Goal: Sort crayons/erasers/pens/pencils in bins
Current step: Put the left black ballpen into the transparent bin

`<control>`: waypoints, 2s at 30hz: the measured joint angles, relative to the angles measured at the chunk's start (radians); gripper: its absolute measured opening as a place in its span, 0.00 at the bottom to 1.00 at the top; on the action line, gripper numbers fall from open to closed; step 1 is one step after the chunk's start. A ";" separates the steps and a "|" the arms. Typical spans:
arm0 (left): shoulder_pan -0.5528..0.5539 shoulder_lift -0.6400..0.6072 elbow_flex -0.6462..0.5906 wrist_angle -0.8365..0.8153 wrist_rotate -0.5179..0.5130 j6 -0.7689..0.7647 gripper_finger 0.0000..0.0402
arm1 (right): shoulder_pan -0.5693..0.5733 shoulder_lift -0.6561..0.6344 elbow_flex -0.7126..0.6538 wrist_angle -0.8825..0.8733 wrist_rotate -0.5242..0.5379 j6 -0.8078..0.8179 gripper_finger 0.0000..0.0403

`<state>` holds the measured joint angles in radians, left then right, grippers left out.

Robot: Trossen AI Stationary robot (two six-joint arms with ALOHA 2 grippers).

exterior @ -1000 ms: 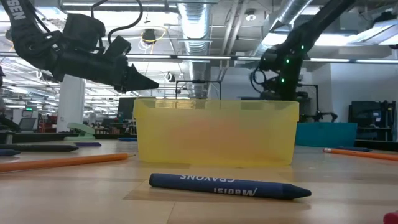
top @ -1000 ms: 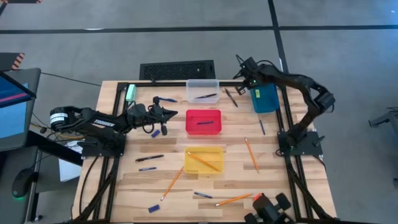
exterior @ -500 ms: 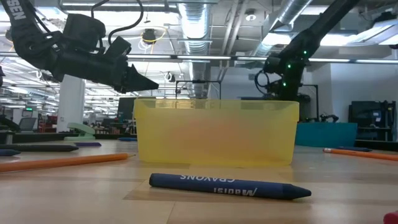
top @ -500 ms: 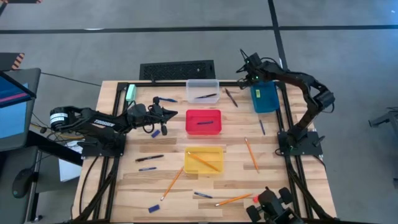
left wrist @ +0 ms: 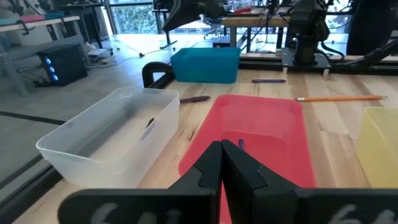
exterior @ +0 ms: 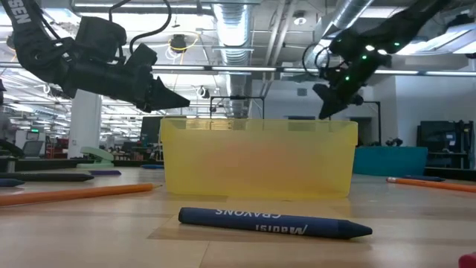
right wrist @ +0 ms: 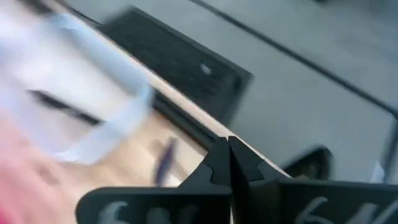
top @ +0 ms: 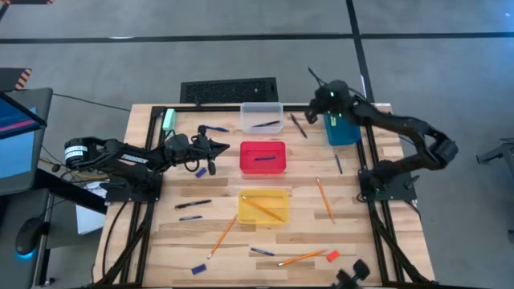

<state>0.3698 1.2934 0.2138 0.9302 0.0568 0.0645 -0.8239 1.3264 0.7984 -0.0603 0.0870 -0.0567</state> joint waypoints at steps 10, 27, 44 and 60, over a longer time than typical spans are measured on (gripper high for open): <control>0.000 -0.038 0.001 -0.021 0.067 -0.004 0.00 | 0.253 -0.208 -0.195 0.143 -0.096 -0.075 0.01; -0.242 -0.233 0.342 -1.082 -0.061 -0.053 0.00 | 0.689 -0.387 -0.485 0.466 -0.057 0.013 0.01; -0.602 -0.212 0.426 -1.699 -0.168 -0.673 0.17 | 0.848 -0.383 -0.548 0.587 0.074 -0.030 0.01; -0.724 0.005 0.391 -1.615 -0.186 -0.855 0.45 | 0.645 -0.382 -0.548 0.658 0.024 -0.234 0.01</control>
<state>-0.3544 1.2980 0.6051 -0.6851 -0.1291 -0.7906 -0.1786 0.9440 0.2504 0.5972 0.1113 -0.2907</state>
